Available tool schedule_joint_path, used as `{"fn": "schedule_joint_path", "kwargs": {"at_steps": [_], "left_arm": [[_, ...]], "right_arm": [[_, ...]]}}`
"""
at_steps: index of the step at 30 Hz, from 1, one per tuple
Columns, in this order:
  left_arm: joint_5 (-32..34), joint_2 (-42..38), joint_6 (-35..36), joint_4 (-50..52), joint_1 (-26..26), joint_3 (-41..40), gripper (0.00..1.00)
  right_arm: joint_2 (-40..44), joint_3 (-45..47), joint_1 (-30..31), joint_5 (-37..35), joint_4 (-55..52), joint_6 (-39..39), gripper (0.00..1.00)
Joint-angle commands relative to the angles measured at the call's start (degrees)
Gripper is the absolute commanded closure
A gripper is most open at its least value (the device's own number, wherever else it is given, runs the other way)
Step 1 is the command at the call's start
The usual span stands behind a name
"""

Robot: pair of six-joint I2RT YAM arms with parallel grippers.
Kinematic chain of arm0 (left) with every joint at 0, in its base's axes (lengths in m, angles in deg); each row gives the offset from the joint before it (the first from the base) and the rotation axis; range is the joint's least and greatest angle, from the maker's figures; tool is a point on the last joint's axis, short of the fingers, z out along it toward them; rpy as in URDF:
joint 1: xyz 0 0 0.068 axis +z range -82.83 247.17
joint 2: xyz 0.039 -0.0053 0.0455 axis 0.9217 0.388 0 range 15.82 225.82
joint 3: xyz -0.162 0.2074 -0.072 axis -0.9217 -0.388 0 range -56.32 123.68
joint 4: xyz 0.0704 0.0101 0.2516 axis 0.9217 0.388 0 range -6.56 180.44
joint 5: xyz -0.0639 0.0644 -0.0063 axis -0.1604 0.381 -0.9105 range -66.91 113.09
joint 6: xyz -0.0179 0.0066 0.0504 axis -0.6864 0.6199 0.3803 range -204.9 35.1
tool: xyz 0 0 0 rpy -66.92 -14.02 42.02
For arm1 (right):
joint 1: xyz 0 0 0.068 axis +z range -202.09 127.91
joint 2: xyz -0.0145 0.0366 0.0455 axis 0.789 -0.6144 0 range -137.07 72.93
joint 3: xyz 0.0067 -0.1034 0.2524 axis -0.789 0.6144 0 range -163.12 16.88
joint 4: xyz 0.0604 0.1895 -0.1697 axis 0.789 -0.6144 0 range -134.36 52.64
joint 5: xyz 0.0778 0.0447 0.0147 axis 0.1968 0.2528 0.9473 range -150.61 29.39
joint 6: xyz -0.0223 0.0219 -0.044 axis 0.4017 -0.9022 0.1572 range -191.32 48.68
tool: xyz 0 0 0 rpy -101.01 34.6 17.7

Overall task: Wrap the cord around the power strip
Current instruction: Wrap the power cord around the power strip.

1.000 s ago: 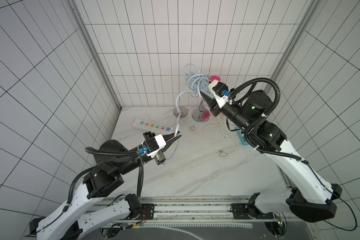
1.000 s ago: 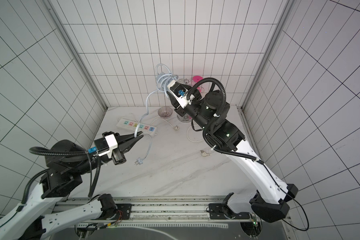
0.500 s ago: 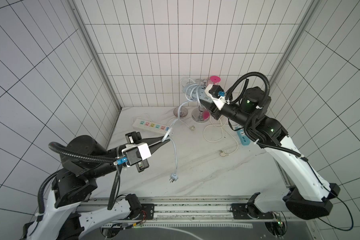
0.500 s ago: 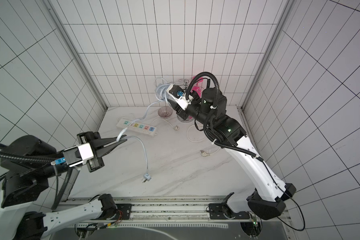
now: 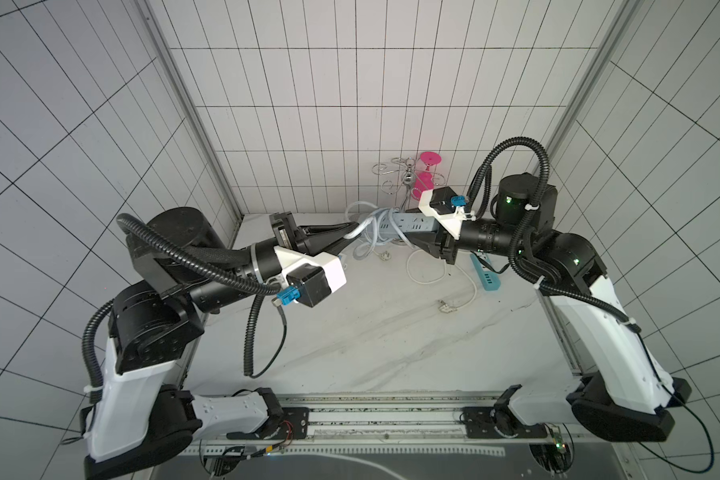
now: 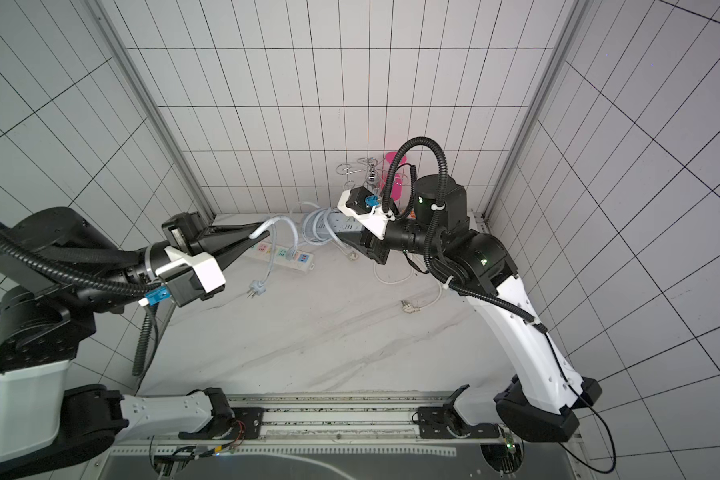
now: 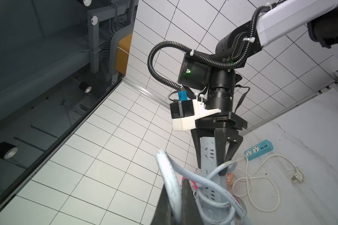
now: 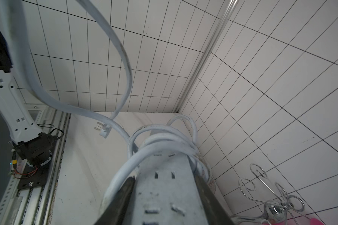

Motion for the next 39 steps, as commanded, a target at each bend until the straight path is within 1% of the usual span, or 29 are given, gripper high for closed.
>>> {"fn": "schedule_joint_path", "kwargs": {"at_steps": [1, 5, 9, 12, 14, 16, 21, 24, 27, 29, 32, 39], "left_arm": [[3.51, 1.41, 8.82, -3.46, -0.16, 3.97, 1.0], [4.06, 3.24, 11.44, -5.88, -0.16, 6.27, 1.0], [4.88, 3.89, 13.15, -6.83, -0.16, 6.2, 1.0], [6.48, 3.49, 14.51, -7.1, -0.16, 5.47, 1.0], [7.55, 3.04, 15.2, -7.43, -0.16, 4.71, 1.0], [8.28, 2.47, 15.91, -7.69, -0.16, 4.15, 1.0], [7.1, 1.44, 15.6, -8.52, -0.24, 4.82, 1.0], [7.2, 1.31, 15.36, -10.92, -0.18, 5.7, 1.0], [9.89, 2.04, 16.65, -14.53, -0.25, 5.49, 1.0], [11.23, 2.78, 17.56, -15.79, -0.25, 4.87, 1.0], [10.74, 4.21, 17.35, -16.06, -0.25, 4.47, 1.0], [8.66, 8.12, 16.5, -16.79, -0.25, 4.76, 1.0]], "right_arm": [[3.22, -5.37, -0.2, 9.32, -1.51, -0.57, 1.0], [5.44, -5.05, -0.18, 17.97, -3.23, -1.37, 1.0], [7.81, -5.47, -0.21, 28.16, -4.59, -1.85, 1.0], [7.65, -9.7, -0.17, 31.66, -9.87, -0.39, 1.0], [8.34, -10.85, -0.16, 32.29, -11.34, 0.07, 1.0], [9.91, -8.91, -0.15, 32.87, -10.57, -0.43, 1.0], [10.59, -5.92, -0.13, 27.92, -11.43, -0.79, 1.0], [9.91, -4.8, 0.15, 29.77, -12.38, -0.39, 1.0], [9.27, -4.31, 0.54, 32.0, -13.26, 0.3, 1.0], [8.83, -4.01, 0.87, 35.4, -13.3, 0.68, 1.0], [7.84, -4.19, 2.0, 39.1, -12.97, 1.04, 1.0], [4.48, -5.54, 7.31, 39.22, -11.28, 0.96, 1.0]]}}
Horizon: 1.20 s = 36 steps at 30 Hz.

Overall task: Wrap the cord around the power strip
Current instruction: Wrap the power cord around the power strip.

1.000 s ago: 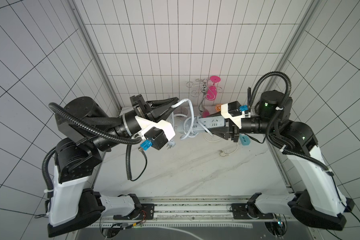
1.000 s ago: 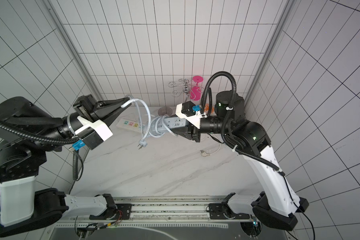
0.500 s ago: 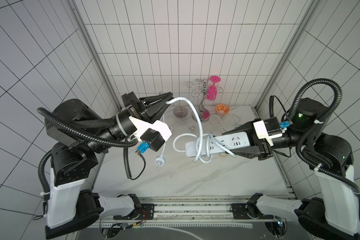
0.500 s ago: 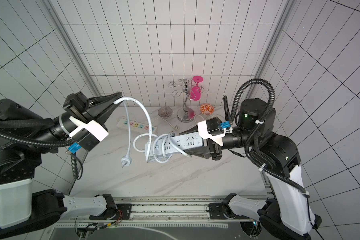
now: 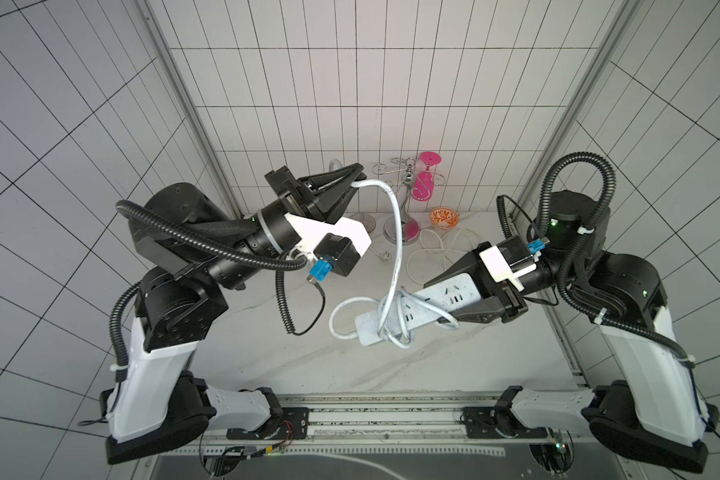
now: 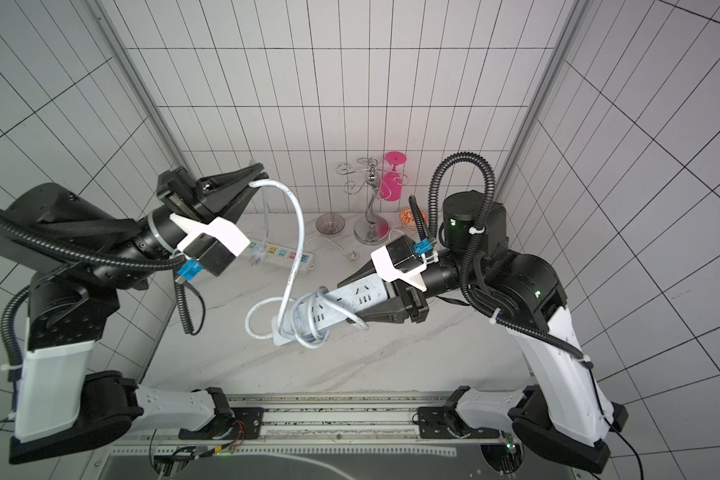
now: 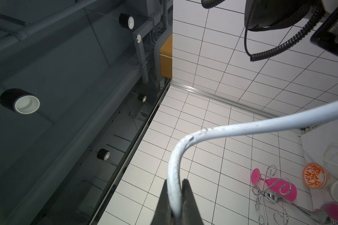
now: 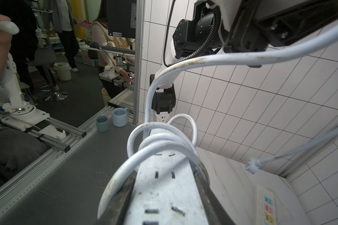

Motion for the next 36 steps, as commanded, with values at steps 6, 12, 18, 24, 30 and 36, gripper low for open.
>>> {"fn": "schedule_joint_path", "kwargs": {"at_steps": [6, 12, 18, 24, 30, 36], "left_arm": [[-2.71, 1.9, -0.93, -4.01, 2.33, -3.54, 1.0], [-10.6, 0.57, -7.72, -6.68, 8.47, -9.11, 1.0], [-20.35, -2.88, -17.26, -10.67, 14.1, -15.93, 1.0], [-32.23, -8.86, -30.69, -20.63, 18.07, -29.87, 1.0], [-37.47, -15.04, -41.91, -35.07, 18.02, -47.14, 1.0], [-40.16, -16.4, -49.3, -43.95, 18.06, -54.91, 1.0]], "right_arm": [[1.41, -0.95, 3.1, 9.54, 9.42, -1.51, 1.0], [8.12, 8.69, 3.01, 18.64, 40.41, -20.89, 1.0], [13.62, 26.11, 3.05, 17.27, 88.82, -52.63, 1.0], [14.44, 29.12, 3.1, 11.5, 92.63, -50.52, 1.0], [15.2, 33.53, 3.12, 4.68, 101.85, -49.51, 1.0], [14.04, 34.34, 3.14, -2.03, 103.68, -44.71, 1.0]]}}
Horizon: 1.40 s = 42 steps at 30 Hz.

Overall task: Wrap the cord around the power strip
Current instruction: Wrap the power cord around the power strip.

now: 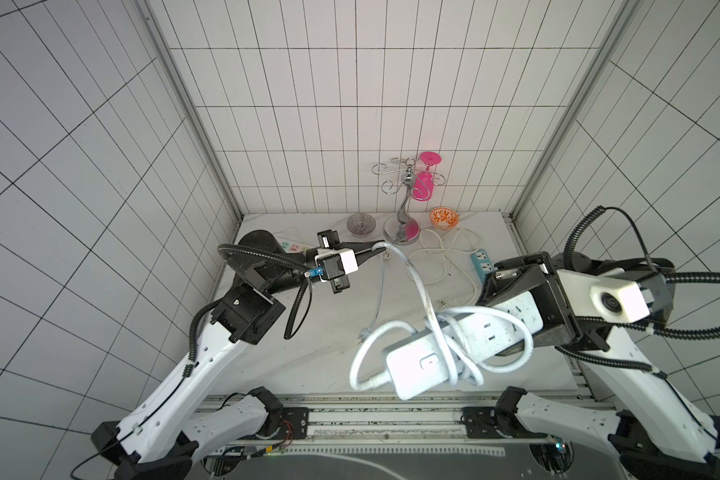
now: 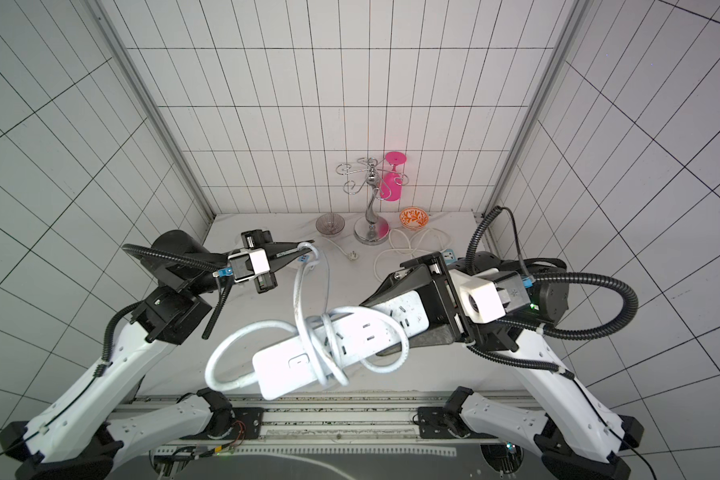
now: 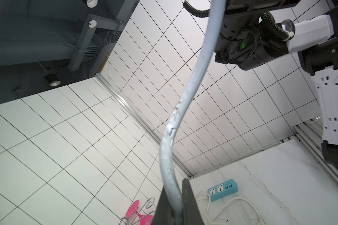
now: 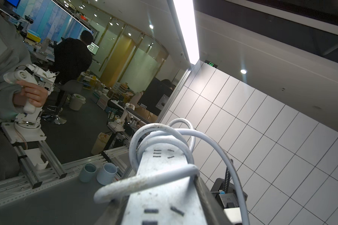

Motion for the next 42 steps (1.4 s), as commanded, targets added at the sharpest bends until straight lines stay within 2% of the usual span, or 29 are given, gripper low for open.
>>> {"fn": "schedule_joint_path", "kwargs": {"at_steps": [1, 6, 10, 15, 24, 33, 37, 42], "left_arm": [[-2.09, -0.62, -6.7, -8.52, 0.45, -2.07, 1.0], [-4.04, -1.06, -10.79, -12.83, 0.38, -4.53, 1.0], [-4.2, -2.22, -11.47, -13.67, 0.39, -5.97, 1.0], [-3.67, -2.66, -8.87, -11.43, 0.46, -6.02, 1.0], [-5.46, -1.28, -7.4, -9.46, 3.6, -3.66, 1.0], [-3.01, -1.61, 0.05, -1.97, 7.84, -1.94, 1.0], [-1.32, 0.68, 4.47, 1.51, 8.43, 2.15, 1.0], [-1.55, 6.91, 9.43, 5.35, 10.41, 11.82, 1.0]], "right_arm": [[0.1, 1.2, 0.64, -7.98, 7.85, 3.69, 1.0], [-1.45, 0.78, 0.62, -16.19, 3.95, 12.32, 1.0], [-3.54, -0.28, 0.43, -22.65, -0.06, 18.84, 1.0], [-7.26, -2.25, -2.66, -27.47, 0.36, 20.65, 1.0], [-16.07, -14.21, -12.76, -28.06, -5.94, 21.51, 1.0], [-20.63, -15.91, -22.51, -29.33, -9.47, 20.96, 1.0], [-23.15, -16.91, -24.96, -27.85, -14.15, 22.71, 1.0], [-25.16, -17.01, -27.93, -24.81, -22.61, 26.21, 1.0]]}}
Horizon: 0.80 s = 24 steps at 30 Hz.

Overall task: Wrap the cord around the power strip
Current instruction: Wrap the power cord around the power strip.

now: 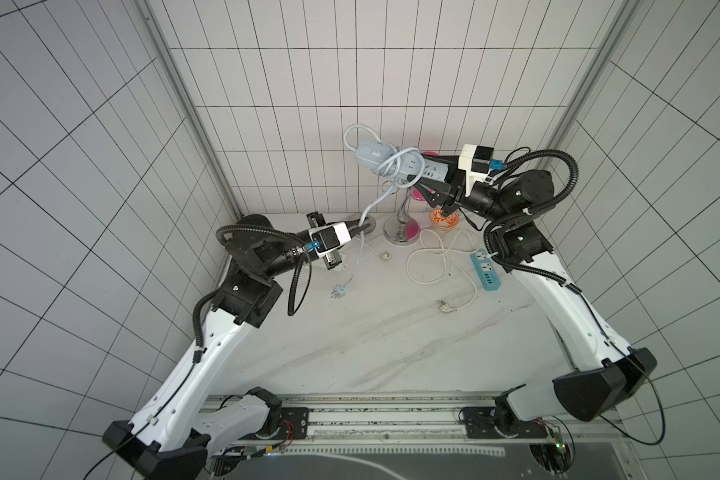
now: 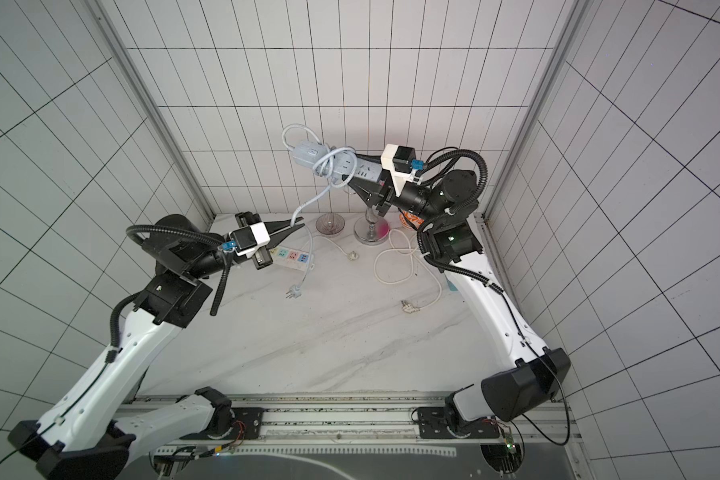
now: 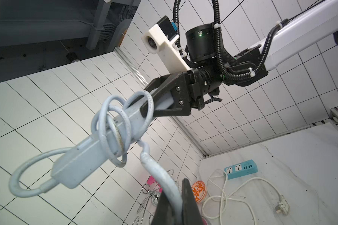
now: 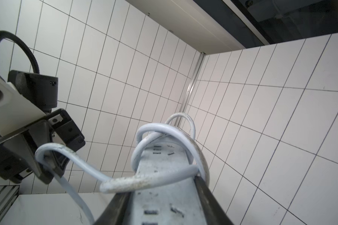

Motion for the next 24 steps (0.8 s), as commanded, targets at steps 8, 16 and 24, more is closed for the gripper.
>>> {"fn": "schedule_joint_path", "kwargs": {"at_steps": [8, 16, 24], "left_arm": [[-2.03, 8.56, 10.22, 4.82, 1.63, 11.86, 1.0], [-2.72, 8.51, 12.05, 4.16, 1.75, 9.26, 1.0], [1.52, 9.59, 23.53, 11.75, -1.49, 12.02, 1.0]], "right_arm": [[-1.82, -6.62, -5.69, 1.92, -15.18, 8.81, 1.0], [1.62, -3.25, -5.96, 3.12, -32.49, 13.72, 1.0], [3.99, -4.38, -3.26, -0.56, -53.24, 20.21, 1.0]]}}
